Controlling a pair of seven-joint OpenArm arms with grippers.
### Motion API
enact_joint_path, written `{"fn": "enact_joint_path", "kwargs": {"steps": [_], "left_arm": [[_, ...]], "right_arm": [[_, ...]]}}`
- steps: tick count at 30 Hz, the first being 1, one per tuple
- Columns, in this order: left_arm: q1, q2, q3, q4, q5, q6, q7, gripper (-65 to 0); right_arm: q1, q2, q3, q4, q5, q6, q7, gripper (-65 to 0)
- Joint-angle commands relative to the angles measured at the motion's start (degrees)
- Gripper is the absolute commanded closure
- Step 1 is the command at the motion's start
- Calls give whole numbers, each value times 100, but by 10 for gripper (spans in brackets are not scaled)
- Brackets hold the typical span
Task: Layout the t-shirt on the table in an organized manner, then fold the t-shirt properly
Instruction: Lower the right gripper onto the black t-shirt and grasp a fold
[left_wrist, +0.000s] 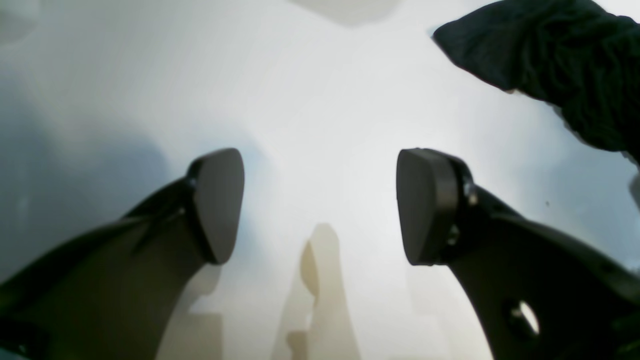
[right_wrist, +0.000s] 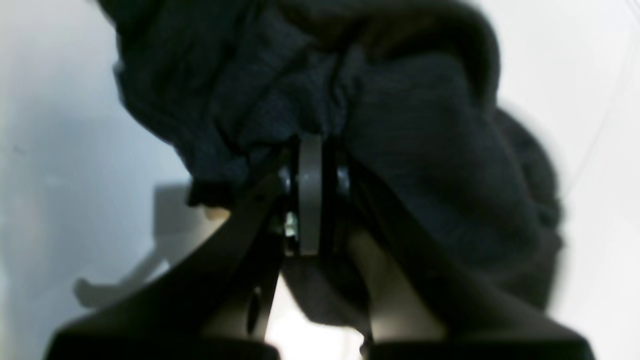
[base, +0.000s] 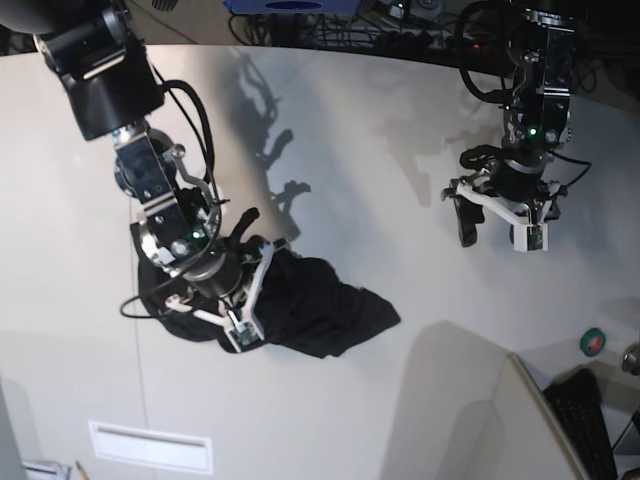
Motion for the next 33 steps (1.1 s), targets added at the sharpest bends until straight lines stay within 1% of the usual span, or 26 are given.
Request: {"fn": "enact_joint_path", "kwargs": {"steps": [1,4,6,8,10,13,15,17,20,22,24,29,30,31,33], "left_arm": [[-79,-65,-26,-16,6,-10,-132,-456],[-264,-65,150,-324,6,-10,-132,-456],[-422,-118,431,-526,15,-10,-150,-456],[-589,-135,774,-676,15,-10,-168,-456],[-844,-135,1214,-808,15,-10,-168,-456],[-1240,-91,1741,-975,15,-1,-168,-456],[-1504,40,2040,-1089,15,8,-168,-456],[-1671,181,2163,-1168,15,8,-159,-456],[-1697,304,2190,-1133,15,8,-150,-456],[-1679,304,2181,-1071,15,8,-150,-456],[-1679,304,2155,-1080,6,8,-150,-456],[-1802,313,2190,-1318,6,-1,-176,-456],[-1908,357,2242,-1335,6,-10,-176,-461],[-1987,480,2357,-1362,6,-10,-168,-464],[-2172,603,2779,-1344,6,-10,-141,-466]], "right_arm": [[-6,25,203,484,6,-44,124,0],[-349,69,598,1548,6,-44,71,0],[-455,104,933,2093,6,-35,-192,0],[-463,175,1187,2374,6,-17,-430,0],[-446,271,1328,2480,6,-9,-553,0],[-437,456,1522,2488,6,-9,-553,0],[-428,509,1829,2462,6,-9,-544,0],[-305,509,2190,2365,6,-9,-544,0],[-24,518,2497,1873,6,0,-535,0],[152,641,2533,1636,6,9,-535,0],[178,720,2524,1636,32,9,-535,0],[-129,764,2541,2427,14,9,-562,0],[-208,764,2541,2568,14,9,-562,0],[-288,764,2541,2655,14,9,-562,0],[-411,764,2541,2717,14,9,-562,0]]}}
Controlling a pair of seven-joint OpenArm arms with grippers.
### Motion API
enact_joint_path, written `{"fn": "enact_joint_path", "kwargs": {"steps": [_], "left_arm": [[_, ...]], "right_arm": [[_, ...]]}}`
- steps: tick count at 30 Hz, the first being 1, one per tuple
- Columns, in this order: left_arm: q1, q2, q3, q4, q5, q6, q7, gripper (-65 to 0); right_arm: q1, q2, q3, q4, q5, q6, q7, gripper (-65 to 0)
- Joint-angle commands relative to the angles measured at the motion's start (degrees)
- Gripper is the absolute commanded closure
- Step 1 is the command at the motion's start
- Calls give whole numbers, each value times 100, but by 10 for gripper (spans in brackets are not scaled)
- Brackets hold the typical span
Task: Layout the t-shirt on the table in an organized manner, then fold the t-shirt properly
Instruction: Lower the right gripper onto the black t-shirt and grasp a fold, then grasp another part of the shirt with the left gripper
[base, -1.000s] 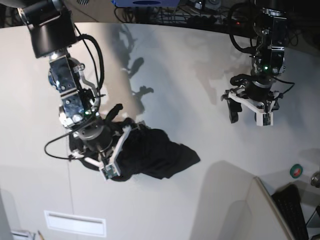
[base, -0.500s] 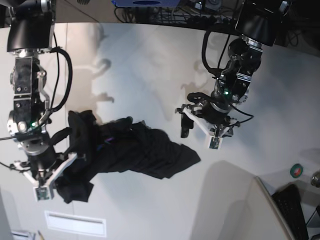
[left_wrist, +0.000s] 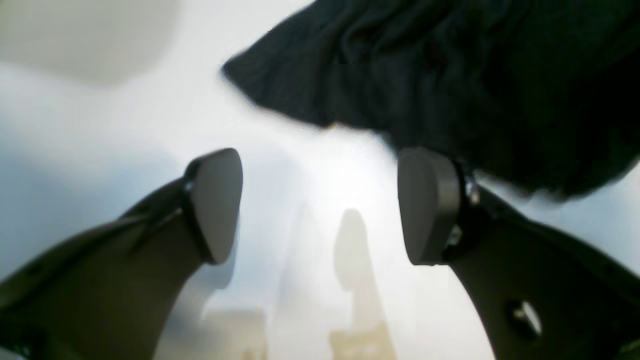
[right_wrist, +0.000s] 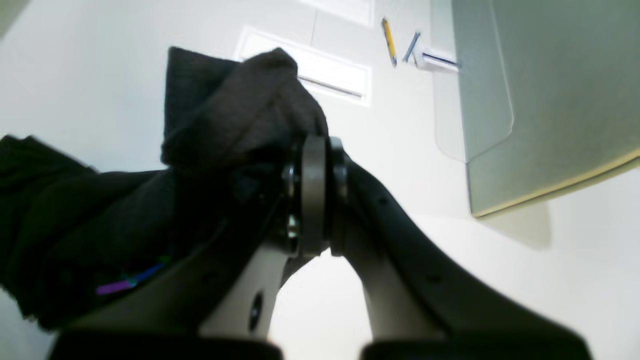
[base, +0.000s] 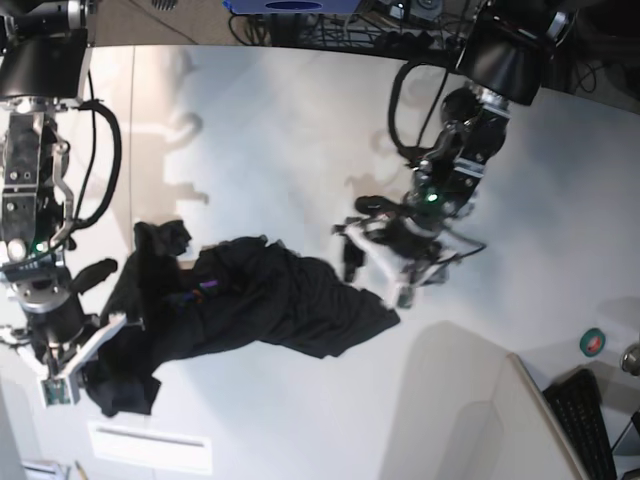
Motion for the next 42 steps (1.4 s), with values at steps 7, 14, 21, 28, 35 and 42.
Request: {"fn": "enact_joint_path", "kwargs": {"steps": [7,14,21,28,35,42], "left_arm": [[-251,630,1095,41,-29,-101,-207,-467],[-383,797,1491,-284,-20,-101,-216,-457],[760,-302,137,525,-73,-101,-216,-456],[1806,-785,-1955,1131,-73,-225,-216,-456],[1991,-741,-3098,1122,-73,-814,-207,-456],[1991,-741,-3142,1140,-73,-814,-207,-456]], "right_arm": [[-5,47,56,118,-16,-37,151,0],[189,126,311,-585,-7,-37,169,0],[540,-24,953,-1965,19,-37,2,0],[13,-428,935,-752,775,-37,-289,-404],[-409,-1087,-858,-31,1135,-46,-1009,-402],[-84,-1606,-1174,-1807,1127,-81,-535,-329]]}}
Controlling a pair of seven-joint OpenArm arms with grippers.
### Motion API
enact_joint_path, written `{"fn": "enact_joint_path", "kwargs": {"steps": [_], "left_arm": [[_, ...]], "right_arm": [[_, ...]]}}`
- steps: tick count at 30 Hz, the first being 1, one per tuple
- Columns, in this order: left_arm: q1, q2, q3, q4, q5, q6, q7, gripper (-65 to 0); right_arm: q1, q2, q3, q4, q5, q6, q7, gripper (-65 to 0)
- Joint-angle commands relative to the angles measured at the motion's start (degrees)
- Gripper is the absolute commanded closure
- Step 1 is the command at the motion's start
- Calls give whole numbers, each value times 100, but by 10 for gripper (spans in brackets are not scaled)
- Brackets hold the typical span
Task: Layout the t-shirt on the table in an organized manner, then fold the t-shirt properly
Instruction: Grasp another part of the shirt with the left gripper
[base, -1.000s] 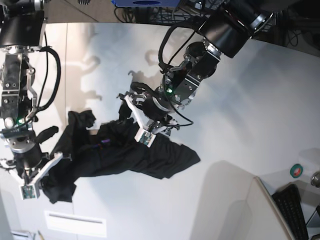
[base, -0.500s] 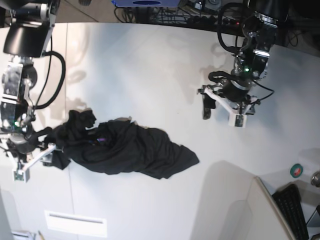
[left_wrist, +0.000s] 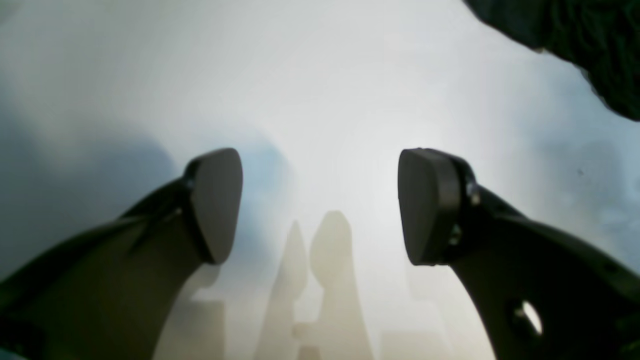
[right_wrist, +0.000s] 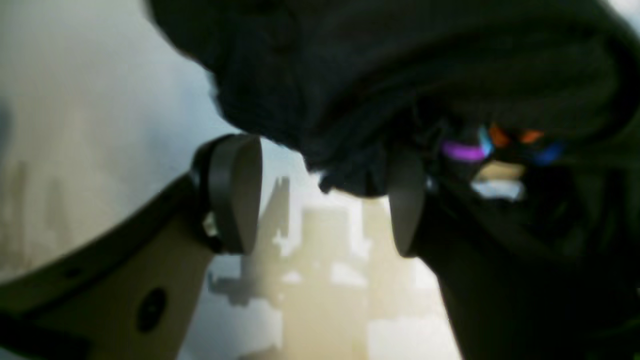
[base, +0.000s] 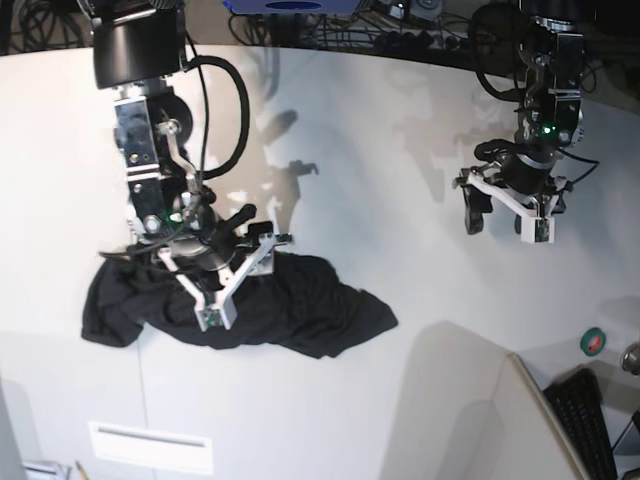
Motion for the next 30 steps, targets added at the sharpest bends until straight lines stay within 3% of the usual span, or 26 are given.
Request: {"fn": "enact_joint_path", "kwargs": {"steps": [1,13,15,17,23,26,30], "left_arm": [[-49,-83,-25,108,-3,-11,-139,-456],[-93,-75,10,73,-3,-11,-139,-456],[-110,-75,10,73,-3,-11,-139,-456],[-119,-66,10,73,-3,-11,-139,-456],[-365,189,27,3,-12,-11,-104,-467],[-814,567,19,-340,-12,-11,-25,-467],[-1851,1042,10,-1316,-12,-11,538,-467]], "right_arm": [[155,-63,-23,-94,77,28,202,-323],[946,-36,21,-1862,77,28,1187,-303],[1087,-19,21,-2125,77,28,1301,-195],[1069,78,21,-2116,86,55,1301,0],[119,139,-14,-499,86,55,1134,0],[-197,139,-23,152,86,55,730,0],[-434,139,-23,618,86,64,536,0]]}}
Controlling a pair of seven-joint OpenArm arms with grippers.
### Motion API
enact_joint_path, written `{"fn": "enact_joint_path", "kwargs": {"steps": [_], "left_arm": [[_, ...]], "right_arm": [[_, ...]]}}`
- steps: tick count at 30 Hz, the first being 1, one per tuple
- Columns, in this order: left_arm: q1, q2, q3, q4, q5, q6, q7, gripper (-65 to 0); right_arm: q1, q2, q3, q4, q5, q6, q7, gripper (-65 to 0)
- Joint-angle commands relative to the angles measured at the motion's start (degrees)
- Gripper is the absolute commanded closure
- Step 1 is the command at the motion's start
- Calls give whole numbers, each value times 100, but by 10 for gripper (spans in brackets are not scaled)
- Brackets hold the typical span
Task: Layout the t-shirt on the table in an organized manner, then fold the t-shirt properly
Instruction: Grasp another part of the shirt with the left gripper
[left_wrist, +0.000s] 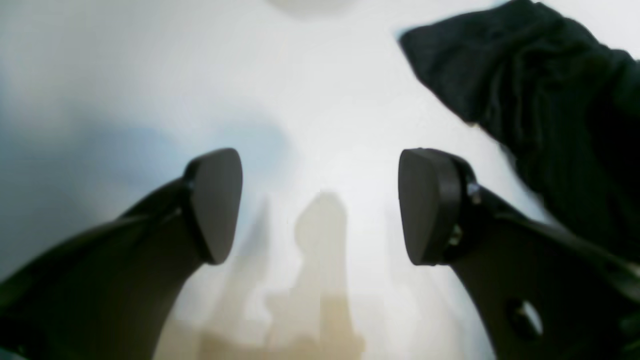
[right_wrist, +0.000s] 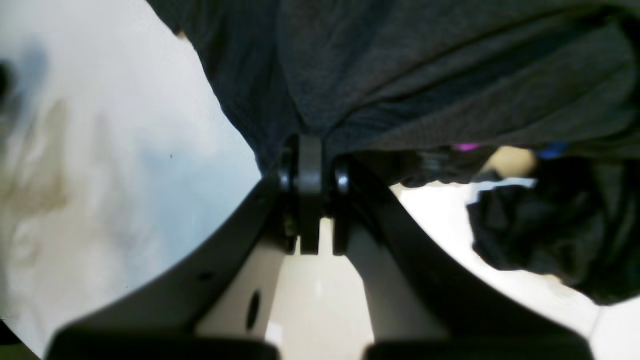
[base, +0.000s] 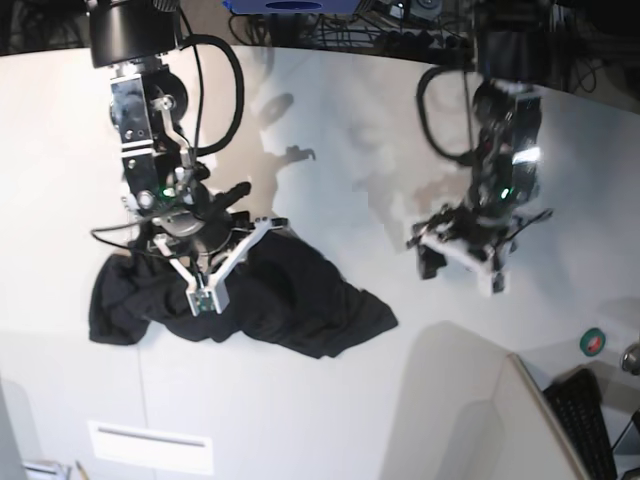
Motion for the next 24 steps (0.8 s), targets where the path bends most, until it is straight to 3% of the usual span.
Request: {"fn": "enact_joint_path", "kwargs": {"steps": [1,5,10,15,17,20,22,24], "left_arm": [[-362,52,-10,-185,-43,-33,-109,-467],[-1250,360,-10,-1319,-43,-33,-100,-467],[-2138,492,-1,-2708,-34,-33,-100,-467],[-2472,668,69,-3306,19,-33,-100,-456],[-2472,685,465,-3385,19,-33,-144,-444],[-2410,694,1335,-3596,-43,-33,-496,-319],[-2313,703,1581,-3737,-43,-33,-707,-158],[-2182,712,1397,-3675,-43,-33,-716,0]], "right_arm": [[20,2,-5,183,25,33,86,0],[-129,230,-14,447,25,33,60,0],[-323,318,21,825,25,42,-309,0],[-551,433,-23,1203,25,42,-353,0],[-683,441,-23,1326,25,42,-353,0],[-868,441,-23,1431,25,42,-353,0],[-982,450,-23,1502,25,42,-353,0],[-1096,450,-23,1607,25,42,-353,0]]}}
